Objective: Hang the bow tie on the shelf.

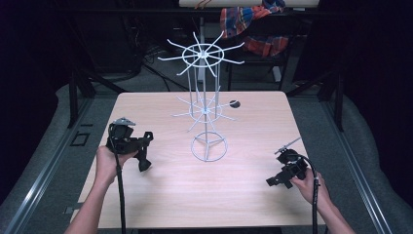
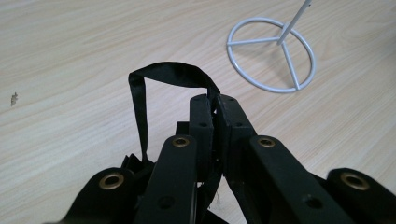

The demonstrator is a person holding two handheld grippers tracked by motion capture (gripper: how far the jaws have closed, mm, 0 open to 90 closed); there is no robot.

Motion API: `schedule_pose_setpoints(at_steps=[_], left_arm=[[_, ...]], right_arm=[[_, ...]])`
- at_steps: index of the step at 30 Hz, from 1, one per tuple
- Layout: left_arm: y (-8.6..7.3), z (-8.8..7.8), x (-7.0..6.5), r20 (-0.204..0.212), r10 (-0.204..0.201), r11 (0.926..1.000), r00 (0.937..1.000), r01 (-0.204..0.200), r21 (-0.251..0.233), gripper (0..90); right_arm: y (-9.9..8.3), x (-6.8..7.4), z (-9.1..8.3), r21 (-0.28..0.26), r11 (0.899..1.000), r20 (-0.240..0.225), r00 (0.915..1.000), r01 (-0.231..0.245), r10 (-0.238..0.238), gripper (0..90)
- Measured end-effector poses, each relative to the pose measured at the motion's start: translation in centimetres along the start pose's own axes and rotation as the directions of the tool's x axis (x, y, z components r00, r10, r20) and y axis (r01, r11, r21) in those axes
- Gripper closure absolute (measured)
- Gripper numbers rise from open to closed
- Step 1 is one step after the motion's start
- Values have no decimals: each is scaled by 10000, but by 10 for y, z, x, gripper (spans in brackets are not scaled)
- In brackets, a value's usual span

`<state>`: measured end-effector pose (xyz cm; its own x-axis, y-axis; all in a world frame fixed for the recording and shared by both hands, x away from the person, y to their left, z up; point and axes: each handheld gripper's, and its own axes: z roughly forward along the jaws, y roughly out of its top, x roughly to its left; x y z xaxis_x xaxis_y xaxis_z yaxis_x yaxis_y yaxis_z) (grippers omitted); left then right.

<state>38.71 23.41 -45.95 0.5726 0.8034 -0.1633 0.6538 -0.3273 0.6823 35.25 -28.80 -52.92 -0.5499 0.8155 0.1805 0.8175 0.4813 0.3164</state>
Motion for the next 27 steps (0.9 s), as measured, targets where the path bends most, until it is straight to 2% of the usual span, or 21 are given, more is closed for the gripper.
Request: schedule_pose_setpoints(at_steps=[3, 6, 7, 10, 13, 15, 18, 23, 27], left_arm=[[2, -1, -2, -35, 54, 9999, 10000, -55, -158, 853], [5, -3, -4, 15, 68, 9997, 10000, -68, -254, 853], [6, -3, -5, -2, 100, 9994, 10000, -100, -343, 853], [8, -5, -7, 13, 93, 9988, 10000, -92, -490, 853], [11, -6, -8, 0, 104, 9981, 9999, -104, -599, 854], [12, -7, -9, -7, 103, 9975, 9999, -103, -699, 854], [14, -10, -9, 1, 111, 9967, 9999, -111, -808, 854], [17, -14, -10, 33, -13, 9948, 10000, 16, -1022, 854], [19, -16, -11, 46, 8, 9936, 10000, -3, -1128, 854]], right_arm=[[0, -1, -1, 140, 9999, -48, 10000, 44, -44, 104], [-1, 0, 0, -142, 9998, -124, 9998, -161, 159, 105], [0, -1, -1, 137, 9999, -26, 10000, 62, -62, 104], [0, -1, -2, 261, 9996, -29, 9999, 113, -112, 104], [0, -1, -1, 105, 9999, -37, 10000, 26, -25, 105], [0, -2, -3, 263, 9995, 0, 9998, 180, -180, 105], [-1, -1, -2, 108, 9999, -69, 10000, 32, -32, 105], [0, -2, -3, 271, 9994, 8, 9998, 202, -203, 105], [-1, -2, -3, 163, 9998, 88, 9999, 112, -113, 105]])
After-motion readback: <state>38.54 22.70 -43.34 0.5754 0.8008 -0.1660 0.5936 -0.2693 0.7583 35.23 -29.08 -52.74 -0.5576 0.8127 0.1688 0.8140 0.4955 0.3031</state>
